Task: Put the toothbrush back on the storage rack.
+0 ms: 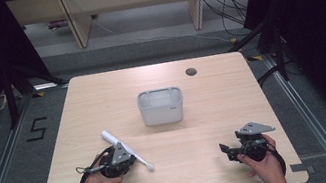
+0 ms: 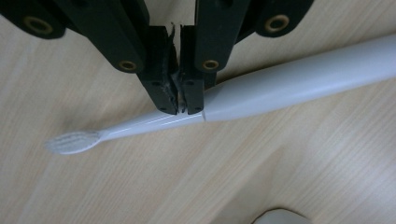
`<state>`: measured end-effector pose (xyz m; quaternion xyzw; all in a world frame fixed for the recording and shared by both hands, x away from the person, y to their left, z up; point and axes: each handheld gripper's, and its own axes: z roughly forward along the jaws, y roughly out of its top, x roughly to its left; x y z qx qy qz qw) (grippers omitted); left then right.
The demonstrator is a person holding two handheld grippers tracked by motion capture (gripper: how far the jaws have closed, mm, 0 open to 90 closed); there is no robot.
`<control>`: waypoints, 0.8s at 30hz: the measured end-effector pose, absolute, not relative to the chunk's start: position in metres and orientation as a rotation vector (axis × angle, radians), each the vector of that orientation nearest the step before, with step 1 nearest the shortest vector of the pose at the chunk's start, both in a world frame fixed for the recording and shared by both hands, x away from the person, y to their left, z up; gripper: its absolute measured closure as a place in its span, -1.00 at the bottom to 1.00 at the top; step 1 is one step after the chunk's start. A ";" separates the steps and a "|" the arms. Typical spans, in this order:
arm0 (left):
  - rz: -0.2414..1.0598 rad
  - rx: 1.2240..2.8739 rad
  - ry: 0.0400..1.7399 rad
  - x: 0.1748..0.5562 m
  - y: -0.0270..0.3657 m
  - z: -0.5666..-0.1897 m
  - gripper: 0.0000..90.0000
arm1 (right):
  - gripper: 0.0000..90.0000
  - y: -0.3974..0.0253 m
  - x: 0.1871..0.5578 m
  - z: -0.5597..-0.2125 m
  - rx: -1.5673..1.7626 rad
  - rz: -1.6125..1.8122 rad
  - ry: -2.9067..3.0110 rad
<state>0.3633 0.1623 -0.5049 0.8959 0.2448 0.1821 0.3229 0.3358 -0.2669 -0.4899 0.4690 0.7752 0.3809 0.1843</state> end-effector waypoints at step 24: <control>0.486 2.354 0.656 0.399 0.133 -0.503 0.84 | -0.51 -0.268 0.336 -0.490 1.305 1.068 2.197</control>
